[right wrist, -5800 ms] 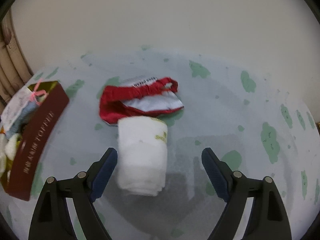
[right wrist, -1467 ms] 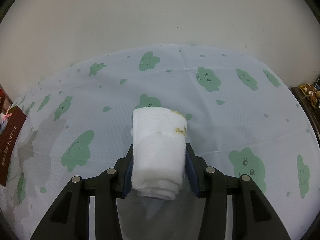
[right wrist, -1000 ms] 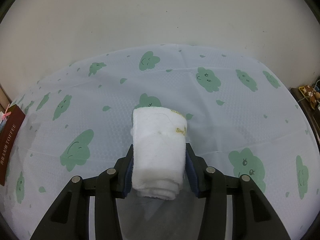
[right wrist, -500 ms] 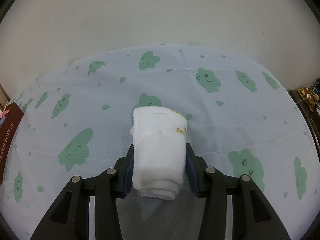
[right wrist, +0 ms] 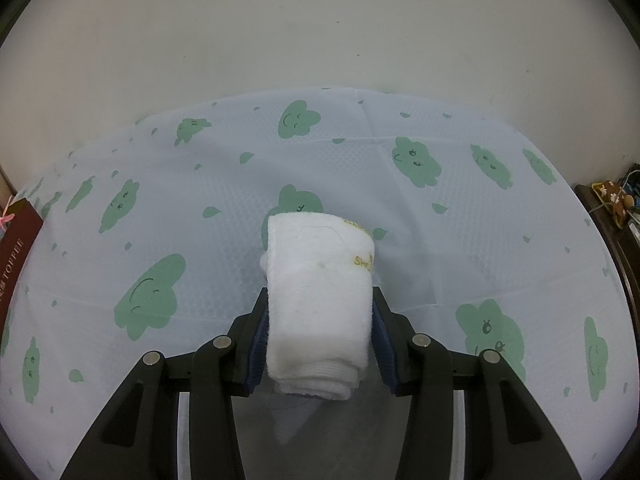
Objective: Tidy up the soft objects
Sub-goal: 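Carry the underwear into the tin and open the left tool while right tool holds the towel, then lower the rolled white towel into the tin and open the right tool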
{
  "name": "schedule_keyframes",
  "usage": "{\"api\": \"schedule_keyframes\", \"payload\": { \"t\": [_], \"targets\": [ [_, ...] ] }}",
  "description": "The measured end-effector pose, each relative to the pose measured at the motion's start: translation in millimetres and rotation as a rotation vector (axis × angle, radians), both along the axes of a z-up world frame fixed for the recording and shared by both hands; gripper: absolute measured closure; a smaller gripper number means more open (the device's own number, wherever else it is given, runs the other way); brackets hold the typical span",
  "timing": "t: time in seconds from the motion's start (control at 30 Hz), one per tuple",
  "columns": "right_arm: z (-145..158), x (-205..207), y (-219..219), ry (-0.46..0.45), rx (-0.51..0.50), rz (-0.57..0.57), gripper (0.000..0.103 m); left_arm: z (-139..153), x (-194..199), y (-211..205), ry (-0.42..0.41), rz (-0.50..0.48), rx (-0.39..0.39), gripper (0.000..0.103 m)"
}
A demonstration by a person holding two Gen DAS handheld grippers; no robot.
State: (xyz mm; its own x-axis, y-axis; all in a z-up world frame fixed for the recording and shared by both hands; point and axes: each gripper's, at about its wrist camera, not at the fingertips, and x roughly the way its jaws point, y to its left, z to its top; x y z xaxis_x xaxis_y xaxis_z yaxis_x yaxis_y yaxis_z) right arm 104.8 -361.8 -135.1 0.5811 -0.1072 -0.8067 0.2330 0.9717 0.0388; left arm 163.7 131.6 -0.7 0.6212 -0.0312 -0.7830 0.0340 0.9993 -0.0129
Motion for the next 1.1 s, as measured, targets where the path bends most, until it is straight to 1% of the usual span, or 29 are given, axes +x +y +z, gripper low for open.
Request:
{"api": "schedule_keyframes", "payload": {
  "t": [0.07,0.13,0.2,0.27,0.37,0.43,0.5,0.57,0.7,0.9,1.0,1.1],
  "targets": [
    [0.1,0.0,0.2,0.000,-0.003,0.001,0.059,8.9,-6.3,-0.4,-0.027,-0.009,0.027,0.047],
    [0.6,0.6,1.9,0.000,-0.008,0.003,0.063,16.0,-12.6,1.2,-0.053,-0.017,0.035,0.047],
    [2.4,1.8,5.9,0.000,-0.016,0.017,0.074,21.4,-18.8,5.1,-0.072,-0.011,0.040,0.047],
    [5.4,2.9,10.2,0.001,-0.022,0.029,0.076,23.8,-25.7,12.1,-0.085,-0.001,0.020,0.046],
    [14.2,4.0,22.3,-0.010,-0.021,0.056,0.077,23.8,-35.0,24.5,-0.088,0.032,0.001,0.046],
    [22.2,5.9,33.1,-0.021,-0.024,0.082,0.077,25.1,-44.6,32.7,-0.114,0.071,0.015,0.046],
    [30.9,6.5,46.1,-0.035,-0.026,0.115,0.077,25.8,-52.6,39.4,-0.135,0.102,0.046,0.046],
    [41.3,8.4,62.7,-0.049,-0.027,0.158,0.077,24.6,-59.3,46.2,-0.146,0.129,0.058,0.046],
    [62.3,12.9,105.5,-0.082,-0.008,0.251,0.077,17.6,-68.5,61.9,-0.136,0.173,0.054,0.046],
    [93.9,22.5,192.1,-0.122,0.031,0.437,0.077,6.1,-77.9,77.1,-0.108,0.212,0.091,0.046],
    [106.9,29.4,233.8,-0.133,0.075,0.520,0.077,1.5,-83.6,85.2,-0.107,0.238,0.089,0.046],
    [118.0,35.3,271.2,-0.148,0.090,0.588,0.077,-3.0,-88.5,92.1,-0.104,0.259,0.091,0.046]
  ]
}}
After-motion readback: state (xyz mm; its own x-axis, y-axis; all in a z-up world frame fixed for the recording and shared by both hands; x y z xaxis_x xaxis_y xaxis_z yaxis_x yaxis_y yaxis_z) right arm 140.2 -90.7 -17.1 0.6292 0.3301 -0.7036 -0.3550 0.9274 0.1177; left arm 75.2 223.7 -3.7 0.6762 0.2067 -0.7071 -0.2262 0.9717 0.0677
